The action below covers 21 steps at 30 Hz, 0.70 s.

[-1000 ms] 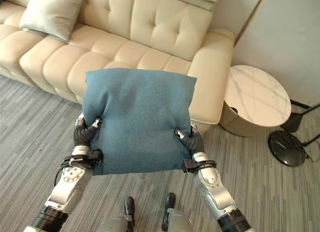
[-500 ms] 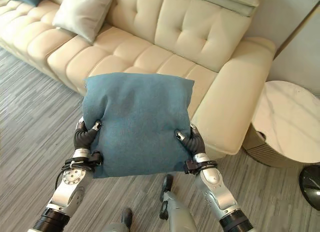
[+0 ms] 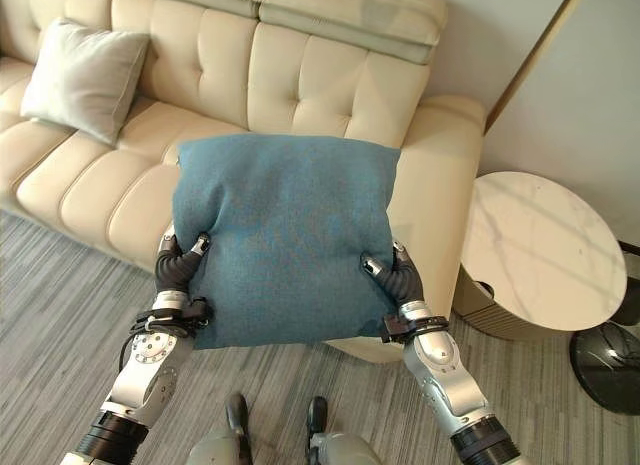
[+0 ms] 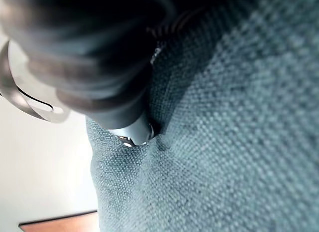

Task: Pick up all the scattered cushions and arrange them neatly on the sofa.

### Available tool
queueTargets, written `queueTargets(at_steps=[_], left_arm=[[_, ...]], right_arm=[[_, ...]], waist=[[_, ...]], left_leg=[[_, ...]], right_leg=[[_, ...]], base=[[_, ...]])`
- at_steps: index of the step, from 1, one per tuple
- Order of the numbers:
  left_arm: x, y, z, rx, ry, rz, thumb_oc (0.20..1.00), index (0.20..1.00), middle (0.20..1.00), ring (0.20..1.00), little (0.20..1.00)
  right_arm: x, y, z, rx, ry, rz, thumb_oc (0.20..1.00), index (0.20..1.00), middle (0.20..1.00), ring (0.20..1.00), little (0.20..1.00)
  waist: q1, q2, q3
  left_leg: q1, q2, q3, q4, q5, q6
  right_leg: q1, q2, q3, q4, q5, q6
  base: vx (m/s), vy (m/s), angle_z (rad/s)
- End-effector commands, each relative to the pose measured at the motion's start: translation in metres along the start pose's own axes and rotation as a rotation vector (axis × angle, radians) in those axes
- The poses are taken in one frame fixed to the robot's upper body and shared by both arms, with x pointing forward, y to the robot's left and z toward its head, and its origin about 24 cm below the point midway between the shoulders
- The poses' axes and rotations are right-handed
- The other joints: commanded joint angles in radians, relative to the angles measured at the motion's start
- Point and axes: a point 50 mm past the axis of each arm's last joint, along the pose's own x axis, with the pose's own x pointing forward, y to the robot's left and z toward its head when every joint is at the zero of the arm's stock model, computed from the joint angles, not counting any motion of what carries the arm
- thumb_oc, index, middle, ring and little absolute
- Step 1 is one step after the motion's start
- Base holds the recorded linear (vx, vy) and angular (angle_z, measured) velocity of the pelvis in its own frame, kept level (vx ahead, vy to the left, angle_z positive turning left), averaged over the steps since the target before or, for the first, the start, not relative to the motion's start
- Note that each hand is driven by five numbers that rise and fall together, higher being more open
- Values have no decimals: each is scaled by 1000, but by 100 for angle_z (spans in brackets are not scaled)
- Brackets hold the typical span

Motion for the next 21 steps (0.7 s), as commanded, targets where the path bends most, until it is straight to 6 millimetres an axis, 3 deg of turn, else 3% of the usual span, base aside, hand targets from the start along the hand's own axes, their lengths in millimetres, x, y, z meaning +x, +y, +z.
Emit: queueTargets(at_steps=[1, 3, 4, 7, 8, 12, 15, 17, 18, 21], left_arm=[[2, -54, 41, -102, -241, -226, 200, 200, 200, 200, 200], [3, -56, 41, -115, -237, -225, 200, 200, 200, 200, 200], [1, -61, 37, -113, -219, -252, 200, 200, 200, 200, 200], [0, -61, 36, -102, -209, -275, 200, 200, 200, 200, 200], [0, -60, 37, -82, -214, -283, 200, 200, 200, 200, 200], [1, -50, 40, -59, -229, -259, 200, 200, 200, 200, 200], [0, -50, 37, -62, -213, -261, 200, 200, 200, 200, 200], [1, -50, 38, -58, -213, -263, 200, 200, 200, 200, 200], [1, -49, 39, -54, -218, -270, 200, 200, 200, 200, 200], [1, -50, 37, -55, -210, -278, 200, 200, 200, 200, 200]], right_arm=[[8, 42, 40, 69, -256, 174, 200, 200, 200, 200, 200], [7, 38, 38, 60, -248, 152, 200, 200, 200, 200, 200], [5, 37, 38, 53, -248, 154, 200, 200, 200, 200, 200], [6, 40, 39, 39, -249, 162, 200, 200, 200, 200, 200], [8, 48, 42, 44, -265, 191, 200, 200, 200, 200, 200], [15, 63, 45, 80, -284, 228, 200, 200, 200, 200, 200], [13, 63, 44, 95, -282, 225, 200, 200, 200, 200, 200], [15, 62, 45, 97, -283, 224, 200, 200, 200, 200, 200], [16, 61, 45, 99, -284, 220, 200, 200, 200, 200, 200], [13, 56, 41, 95, -264, 214, 200, 200, 200, 200, 200]], waist=[[19, -1, -78], [19, 8, -82], [10, 26, -100], [6, 32, -114], [4, 28, -115], [25, 20, -103], [9, 11, -98], [3, 6, -93], [-2, 3, -92], [-15, 1, -96]], left_leg=[[72, 19, -22, -9, 59, -22], [61, 25, -41, -22, 76, -34], [87, 11, -44, -29, 51, -28], [105, -18, -40, -16, 23, -6], [131, -47, -14, -7, -9, 26], [175, -64, 71, -10, -37, 55], [207, -96, 89, -25, -51, 66], [231, -118, 106, -34, -70, 73], [263, -131, 120, -45, -95, 77], [303, -142, 117, -49, -126, 79]], right_leg=[[-15, -93, 10, 50, -110, 156], [14, -111, 33, 56, -124, 165], [27, -133, 53, 59, -127, 180], [22, -168, 83, 84, -116, 196], [-10, -194, 105, 135, -82, 217], [-86, -222, 75, 235, -27, 236], [-148, -130, 63, 237, -48, 215], [-173, -114, 1, 180, -43, 203], [-199, -109, -90, 105, -16, 194], [-225, -103, -131, 76, -4, 199]], base=[[281, 314, -102], [326, 403, -43], [266, 395, -48], [205, 348, -62], [182, 372, -37], [107, 277, -56], [147, 211, -44], [220, 144, 5], [281, 73, 0], [306, -3, -18]])
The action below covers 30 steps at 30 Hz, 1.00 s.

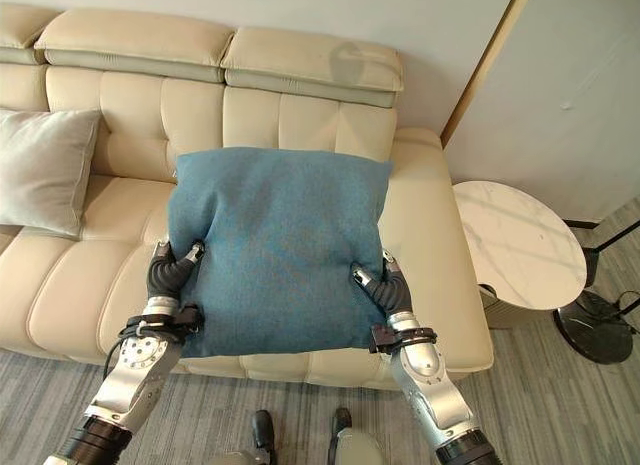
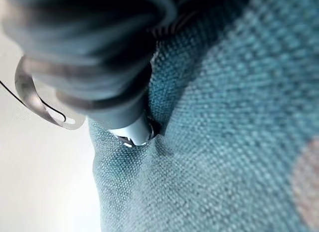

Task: Pick up all the scattered cushions and arrange them neatly on the sofa.

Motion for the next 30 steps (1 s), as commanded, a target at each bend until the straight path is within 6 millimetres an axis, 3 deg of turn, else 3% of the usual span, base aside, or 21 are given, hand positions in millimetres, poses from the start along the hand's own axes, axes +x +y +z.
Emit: queueTargets(at_steps=[1, 4, 5, 7, 9, 10, 11, 12, 15, 20, 25, 30], left_arm=[[3, -58, 45, -109, -243, -273, 200, 200, 200, 200, 200], [-1, -62, 42, -120, -229, -296, 200, 200, 200, 200, 200], [-2, -63, 41, -133, -220, -312, 200, 200, 200, 200, 200], [0, -64, 43, -144, -225, -308, 200, 200, 200, 200, 200], [1, -66, 42, -144, -222, -310, 200, 200, 200, 200, 200], [1, -66, 42, -140, -223, -314, 200, 200, 200, 200, 200], [1, -65, 42, -138, -223, -312, 200, 200, 200, 200, 200], [1, -62, 43, -128, -228, -302, 200, 200, 200, 200, 200], [-1, -56, 39, -126, -216, -273, 200, 200, 200, 200, 200], [2, -49, 37, -92, -208, -251, 200, 200, 200, 200, 200], [23, -51, 46, -41, -255, -232, 200, 200, 200, 200, 200], [60, -55, 78, 58, -386, -193, 200, 200, 200, 200, 200]], right_arm=[[15, 46, 48, 83, -277, 236, 200, 200, 200, 200, 200], [11, 40, 46, 75, -270, 219, 200, 200, 200, 200, 200], [10, 34, 45, 69, -268, 196, 200, 200, 200, 200, 200], [10, 30, 49, 62, -281, 186, 200, 200, 200, 200, 200], [10, 29, 49, 58, -278, 187, 200, 200, 200, 200, 200], [10, 27, 49, 45, -278, 182, 200, 200, 200, 200, 200], [11, 27, 49, 37, -278, 187, 200, 200, 200, 200, 200], [12, 28, 49, 25, -275, 187, 200, 200, 200, 200, 200], [14, 31, 46, 11, -266, 187, 200, 200, 200, 200, 200], [28, 49, 50, 7, -289, 215, 200, 200, 200, 200, 200], [52, 73, 72, -7, -383, 224, 200, 200, 200, 200, 200], [83, 101, 108, -20, -500, 241, 200, 200, 200, 200, 200]], waist=[[-30, -27, -45], [-33, -27, -55], [-38, -27, -63], [-34, -43, -46], [-32, -47, -43], [-30, -53, -47], [-25, -55, -48], [-12, -55, -44], [2, -39, -46], [25, -7, -43], [35, 16, -17], [50, 40, 14]], left_leg=[[134, 20, -29, 84, -197, -84], [148, 22, -41, 99, -220, -94], [141, 43, -34, 159, -222, -126], [35, 82, -65, 369, -155, -158], [-2, 89, -78, 375, -160, -154], [-23, 92, -99, 313, -186, -141], [-24, 95, -108, 277, -179, -142], [-45, 106, -142, 200, -129, -151], [-34, 127, -195, 125, -103, -159], [14, 93, -161, 22, -97, -138], [-23, 60, -134, -6, -90, -112], [-116, 30, -123, -9, -69, -104]], right_leg=[[105, 31, -34, -182, 80, 19], [137, 42, -15, -194, 71, 4], [166, 39, -29, -215, 69, -5], [212, 45, -14, -248, 60, -28], [221, 44, -6, -254, 55, -33], [233, 42, 14, -264, 49, -26], [239, 42, 24, -269, 47, -24], [250, 50, 49, -275, 43, -20], [271, 66, 90, -290, 36, -12], [239, 49, 147, -319, 79, 9], [150, 24, 185, -318, 120, 33], [42, 2, 204, -315, 163, 51]], base=[[282, -45, 7], [242, -85, 29], [211, -177, 35], [195, -217, 29], [119, -42, 8], [195, 40, -13], [243, 115, -29], [187, 120, -40], [165, 133, -95], [-18, 220, -58], [-139, 143, -12], [-149, 96, -6]])
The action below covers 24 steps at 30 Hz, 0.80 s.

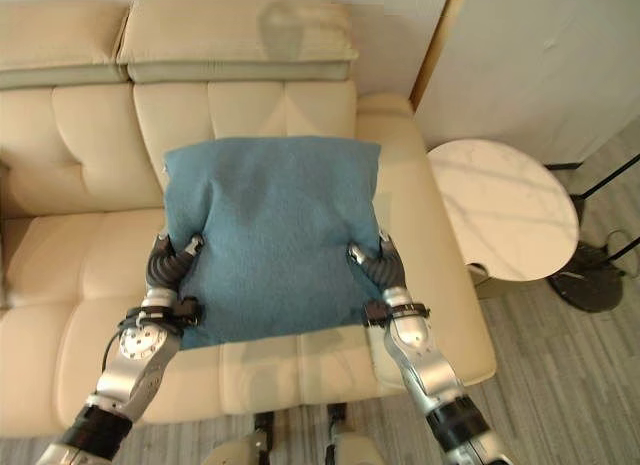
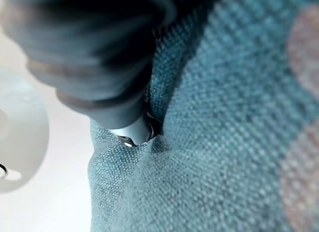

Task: Pick up all the scattered cushions and arrange them neatly on the sofa.

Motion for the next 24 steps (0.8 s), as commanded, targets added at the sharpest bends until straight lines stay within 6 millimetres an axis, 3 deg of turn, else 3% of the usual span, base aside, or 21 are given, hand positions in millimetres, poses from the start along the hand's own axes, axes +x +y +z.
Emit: queueTargets(at_steps=[1, 2, 3, 6, 7, 11, 13, 14, 15, 20, 22, 24], left_arm=[[37, -61, 81, -4, -397, -197, 200, 200, 200, 200, 200], [37, -61, 82, -4, -400, -197, 200, 200, 200, 200, 200], [48, -63, 95, 10, -441, -182, 200, 200, 200, 200, 200], [89, -69, 150, 62, -573, -109, 200, 200, 200, 200, 200], [89, -70, 151, 62, -577, -110, 200, 200, 200, 200, 200], [123, -77, 206, 146, -633, -55, 200, 200, 200, 200, 200], [131, -75, 215, 174, -619, -27, 200, 200, 200, 200, 200], [142, -70, 234, 251, -616, 24, 1000, 1000, 1000, 1000, 1000], [149, -58, 250, 334, -608, 87, 1000, 1000, 1000, 1000, 1000], [155, -41, 260, 415, -585, 127, 1000, 1000, 1000, 1000, 1000], [157, -15, 257, 464, -547, 168, 1000, 1000, 1000, 1000, 1000], [159, 6, 239, 446, -470, 196, 1000, 1000, 1000, 1000, 1000]], right_arm=[[40, 82, 103, 103, -448, 208, 200, 200, 200, 200, 200], [41, 82, 104, 102, -452, 207, 200, 200, 200, 200, 200], [50, 85, 117, 96, -490, 192, 200, 200, 200, 200, 200], [85, 89, 165, 51, -600, 77, 200, 200, 200, 200, 200], [85, 89, 166, 52, -603, 77, 200, 200, 200, 200, 200], [110, 81, 219, -87, -708, -33, 200, 200, 200, 200, 200], [114, 80, 229, -121, -727, -48, 200, 200, 200, 200, 200], [122, 69, 244, -205, -749, -111, 401, 401, 401, 401, 401], [132, 55, 251, -270, -720, -147, 1000, 1000, 1000, 1000, 1000], [140, 30, 254, -339, -662, -174, 1000, 1000, 1000, 1000, 1000], [141, 16, 242, -350, -602, -145, 1000, 1000, 1000, 1000, 1000], [141, 9, 224, -282, -541, -116, 1000, 1000, 1000, 1000, 1000]], waist=[[19, -4, -15], [20, -5, -15], [26, 0, -11], [51, 24, 3], [50, 22, 4], [70, 40, 30], [71, 39, 34], [75, 42, 40], [85, 38, 42], [92, 30, 40], [83, 21, 44], [73, 11, 46]], left_leg=[[-1, 23, 10, -6, -101, -45], [-5, 23, 10, -6, -100, -45], [-27, 22, 7, -6, -91, -50], [-107, 22, -13, -6, -62, -76], [-112, 21, -14, -6, -57, -76], [-192, 29, -35, -6, -27, -107], [-213, 30, -42, -6, -20, -111], [-251, 32, -56, -6, -14, -120], [-297, 27, -76, -6, -5, -124], [-359, 26, -93, -6, 10, -132], [-400, 33, -96, -6, 24, -137], [-411, 37, -99, -6, 27, -138]], right_leg=[[-52, -55, 0, 5, -61, 94], [-56, -55, 0, 6, -61, 94], [-75, -56, -5, 4, -54, 95], [-131, -66, -26, -1, -43, 104], [-136, -66, -26, -2, -38, 104], [-193, -70, -54, -5, -29, 112], [-212, -68, -59, -5, -24, 114], [-241, -66, -66, -6, -24, 121], [-285, -58, -66, -6, -18, 127], [-343, -47, -67, -6, -13, 131], [-386, -35, -61, -6, -8, 131], [-402, -25, -56, -6, -7, 127]], base=[[-99, 54, -4], [-75, 18, -9], [-33, -10, -8], [-31, -24, 9], [-12, -33, 23], [-23, -65, 24], [-9, -77, 16], [-14, -122, 22], [2, -122, 22], [3, -65, 5], [11, -24, 4], [-2, -3, -2]])
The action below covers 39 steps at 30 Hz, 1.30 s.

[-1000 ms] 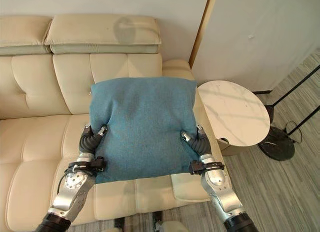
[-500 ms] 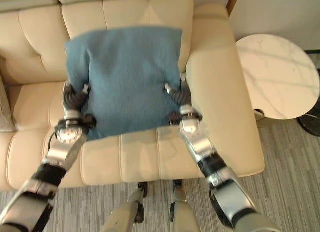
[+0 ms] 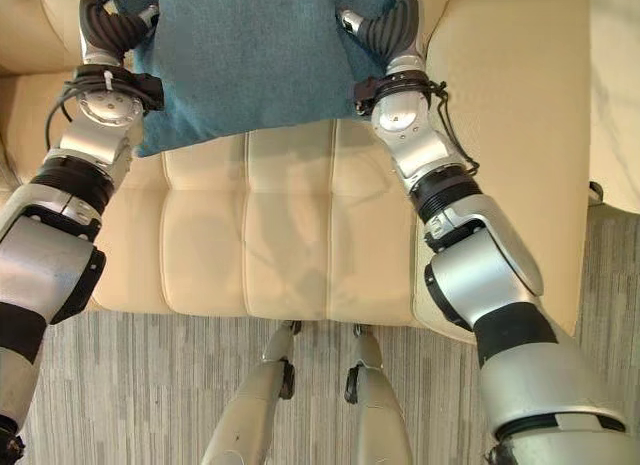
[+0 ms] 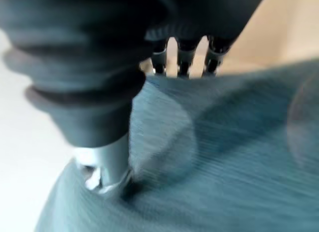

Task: Pick up all the scattered cushions and arrange them neatly on the sofa.

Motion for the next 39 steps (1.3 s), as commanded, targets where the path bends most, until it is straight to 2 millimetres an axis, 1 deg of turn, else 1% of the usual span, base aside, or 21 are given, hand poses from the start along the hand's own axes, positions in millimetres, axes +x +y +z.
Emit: queueTargets(at_steps=[1, 5, 6, 8, 10, 12, 15, 17, 18, 20, 22, 23, 24, 25, 26, 29, 30, 31, 32, 36, 39], left_arm=[[12, 29, 22, -32, -94, 37, 1000, 1000, 1000, 1000, 1000], [-12, 36, -42, -34, 73, 43, 1000, 1000, 1000, 1000, 1000], [-14, 36, -44, -33, 77, 42, 1000, 1000, 1000, 1000, 1000], [-37, 39, -79, -93, 158, 60, 1000, 1000, 1000, 1000, 1000], [-44, 39, -82, -90, 135, 40, 1000, 1000, 1000, 1000, 1000], [-59, 48, -69, -74, -31, -35, 1000, 1000, 1000, 1000, 1000], [-77, 57, -74, -81, -64, -58, 1000, 1000, 1000, 1000, 1000], [-129, 63, -102, -84, -10, -138, 1000, 1000, 1000, 1000, 1000], [-130, 63, -102, -84, -8, -138, 1000, 1000, 1000, 1000, 1000], [-164, 62, -126, -20, 82, -212, 1000, 1000, 1000, 1000, 1000], [-219, 58, -161, 28, 261, -306, 1000, 1000, 1000, 1000, 1000], [-219, 58, -161, 29, 262, -306, 1000, 1000, 1000, 1000, 1000], [-237, 56, -172, 66, 325, -352, 1000, 1000, 1000, 1000, 1000], [-274, 57, -194, 142, 459, -428, 1000, 1000, 1000, 1000, 1000], [-273, 57, -194, 143, 458, -428, 1000, 1000, 1000, 1000, 1000], [-331, 53, -220, 155, 679, -521, 1000, 1000, 1000, 1000, 1000], [-365, 52, -228, 143, 796, -561, 1000, 1000, 1000, 1000, 1000], [-378, 52, -232, 146, 842, -579, 1000, 1000, 1000, 1000, 1000], [-378, 52, -232, 147, 842, -580, 1000, 1000, 1000, 1000, 1000], [-393, 59, -236, 125, 916, -536, 1000, 1000, 1000, 1000, 1000], [-382, 63, -237, 127, 894, -486, 1000, 1000, 1000, 1000, 1000]], right_arm=[[1, 17, 31, 235, -101, 76, 1000, 1000, 1000, 1000, 1000], [-32, 39, 0, 306, -31, 153, 1000, 1000, 1000, 1000, 1000], [-34, 40, -2, 305, -27, 156, 1000, 1000, 1000, 1000, 1000], [-50, 39, -16, 292, -18, 194, 1000, 1000, 1000, 1000, 1000], [-54, 31, -17, 250, -50, 208, 1000, 1000, 1000, 1000, 1000], [-64, 0, -15, 132, -150, 248, 1000, 1000, 1000, 1000, 1000], [-81, -13, -19, 89, -182, 282, 1000, 1000, 1000, 1000, 1000], [-129, -31, -42, -15, -149, 376, 1000, 1000, 1000, 1000, 1000], [-129, -31, -42, -15, -148, 377, 1000, 1000, 1000, 1000, 1000], [-162, -36, -63, -30, -52, 438, 1000, 1000, 1000, 1000, 1000], [-214, -38, -102, -22, 168, 488, 1000, 1000, 1000, 1000, 1000], [-214, -38, -102, -22, 169, 488, 1000, 1000, 1000, 1000, 1000], [-232, -38, -115, -28, 249, 511, 1000, 1000, 1000, 1000, 1000], [-266, -40, -136, -43, 398, 531, 1000, 1000, 1000, 1000, 1000], [-266, -40, -136, -43, 399, 531, 1000, 1000, 1000, 1000, 1000], [-323, -46, -168, -58, 659, 546, 1000, 1000, 1000, 1000, 1000], [-357, -53, -182, -105, 802, 561, 1000, 1000, 1000, 1000, 1000], [-373, -56, -187, -118, 866, 561, 1000, 1000, 1000, 1000, 1000], [-373, -56, -187, -118, 867, 561, 1000, 1000, 1000, 1000, 1000], [-424, -63, -202, -146, 1098, 528, 1000, 1000, 1000, 1000, 1000], [-423, -59, -204, -127, 1112, 496, 1000, 1000, 1000, 1000, 1000]], waist=[[-4, -66, -10], [-23, -84, -3], [-23, -83, -5], [-28, -91, 3], [-33, -92, 4], [-35, -101, 1], [-37, -111, -9], [-41, -128, -42], [-42, -129, -45], [-46, -135, -68], [-57, -137, -99], [-57, -138, -101], [-62, -137, -111], [-72, -134, -132], [-71, -135, -132], [-86, -130, -171], [-89, -126, -191], [-91, -128, -203], [-90, -128, -201], [-94, -142, -205], [-92, -146, -178]], left_leg=[[33, 5, 5, -7, -61, -93], [42, 16, 15, -7, -62, -93], [48, 17, 16, -7, -67, -94], [68, 22, 24, -7, -70, -96], [74, 22, 25, -7, -67, -96], [114, 26, 29, -7, -80, -98], [141, 30, 30, -7, -84, -95], [232, 39, 42, -7, -112, -84], [228, 37, 42, -7, -108, -84], [286, 41, 52, -7, -122, -74], [377, 37, 67, -7, -148, -53], [373, 36, 67, -7, -144, -53], [408, 34, 72, -7, -157, -44], [466, 32, 85, -7, -176, -29], [464, 32, 86, -7, -173, -29], [544, 23, 101, -7, -198, -15], [590, 16, 106, -7, -216, -8], [604, 14, 106, -7, -223, -6], [607, 14, 106, -7, -223, -6], [649, -2, 108, -7, -238, 11], [638, 2, 124, -5, -221, 17]], right_leg=[[-1, -57, 30, -6, -56, 147], [2, -46, 32, -6, -60, 141], [7, -45, 32, -6, -64, 141], [24, -45, 28, -6, -66, 139], [35, -47, 23, -6, -68, 138], [81, -54, 9, -6, -77, 137], [111, -59, 4, -6, -80, 137], [198, -60, 1, -6, -105, 134], [195, -61, 1, -6, -101, 134], [254, -65, -2, -6, -114, 135], [339, -68, 1, -6, -136, 136], [335, -69, 1, -6, -133, 136], [366, -70, 5, -6, -142, 136], [414, -73, 15, -6, -152, 135], [412, -73, 16, -6, -150, 135], [483, -81, 26, -6, -161, 136], [527, -86, 28, -6, -170, 137], [540, -89, 26, -6, -172, 137], [542, -89, 26, -6, -173, 138], [559, -94, 45, -6, -152, 142], [535, -94, 55, 18, -120, 155]], base=[[-4, 7, -6], [3, 5, -4], [0, 0, 0], [-28, -1, -11], [-51, -26, -40], [-38, -33, 6], [13, 4, 19], [88, 22, 9], [80, 25, 1], [94, 40, -8], [116, 85, -21], [86, 96, -23], [84, 119, -21], [85, 118, -25], [59, 115, -33], [49, 121, -34], [43, 146, -15], [42, 106, -5], [20, 52, 3], [-49, 69, -1], [-245, 15, -20]])
